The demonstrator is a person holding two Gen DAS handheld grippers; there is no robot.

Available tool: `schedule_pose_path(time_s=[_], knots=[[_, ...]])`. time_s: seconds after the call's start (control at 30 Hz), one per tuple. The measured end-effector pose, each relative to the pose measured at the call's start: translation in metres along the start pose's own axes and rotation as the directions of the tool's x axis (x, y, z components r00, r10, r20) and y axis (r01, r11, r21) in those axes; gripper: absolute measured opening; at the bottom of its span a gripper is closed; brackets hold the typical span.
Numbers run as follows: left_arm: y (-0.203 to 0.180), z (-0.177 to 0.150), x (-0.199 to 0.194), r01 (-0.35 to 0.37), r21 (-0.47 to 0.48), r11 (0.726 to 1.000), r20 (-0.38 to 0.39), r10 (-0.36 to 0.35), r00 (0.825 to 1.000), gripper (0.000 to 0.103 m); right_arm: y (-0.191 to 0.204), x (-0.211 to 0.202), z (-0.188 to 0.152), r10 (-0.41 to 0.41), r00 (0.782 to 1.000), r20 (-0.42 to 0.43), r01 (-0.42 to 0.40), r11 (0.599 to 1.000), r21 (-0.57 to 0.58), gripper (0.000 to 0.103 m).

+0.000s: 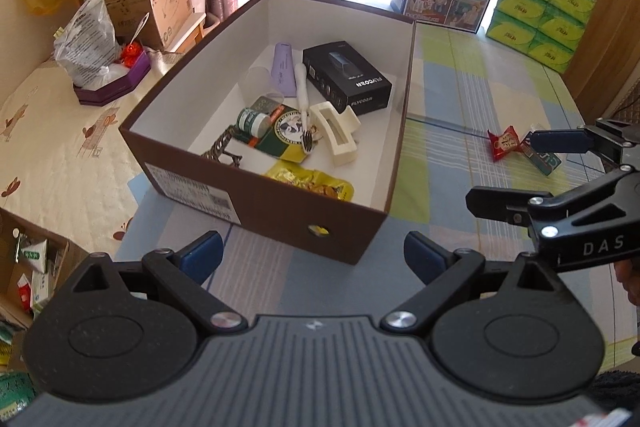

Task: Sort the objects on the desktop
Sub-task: 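Withdraw both tools from the box toward the candy and toothpick box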

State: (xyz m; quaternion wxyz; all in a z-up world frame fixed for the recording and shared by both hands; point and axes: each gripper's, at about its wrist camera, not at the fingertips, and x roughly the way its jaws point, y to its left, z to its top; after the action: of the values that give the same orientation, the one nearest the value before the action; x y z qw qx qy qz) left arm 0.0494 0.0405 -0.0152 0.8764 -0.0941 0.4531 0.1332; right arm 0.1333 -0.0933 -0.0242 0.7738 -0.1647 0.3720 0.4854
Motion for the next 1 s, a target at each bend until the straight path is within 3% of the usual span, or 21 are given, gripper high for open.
schedule_pose_path(time_s=[0.23, 0.5, 1.0], knots=[[-0.015, -0.01, 0.001, -0.011, -0.019, 1.0, -0.024, 0.01, 1.0, 0.095, -0.012, -0.01, -0.017, 0.033, 0.999, -0.031, -0.033, 0.999, -0.004, 0.101], [-0.042, -0.015, 0.006, -0.006, -0.014, 1.0, -0.049, 0.005, 0.999, 0.095, -0.03, -0.023, -0.037, 0.018, 0.998, -0.064, -0.019, 1.0, -0.007, 0.101], [-0.108, -0.014, 0.021, 0.072, 0.074, 0.995, -0.085, -0.066, 0.994, 0.095, -0.079, -0.051, -0.07, -0.03, 0.995, -0.1, 0.038, 0.996, 0.083, 0.101]])
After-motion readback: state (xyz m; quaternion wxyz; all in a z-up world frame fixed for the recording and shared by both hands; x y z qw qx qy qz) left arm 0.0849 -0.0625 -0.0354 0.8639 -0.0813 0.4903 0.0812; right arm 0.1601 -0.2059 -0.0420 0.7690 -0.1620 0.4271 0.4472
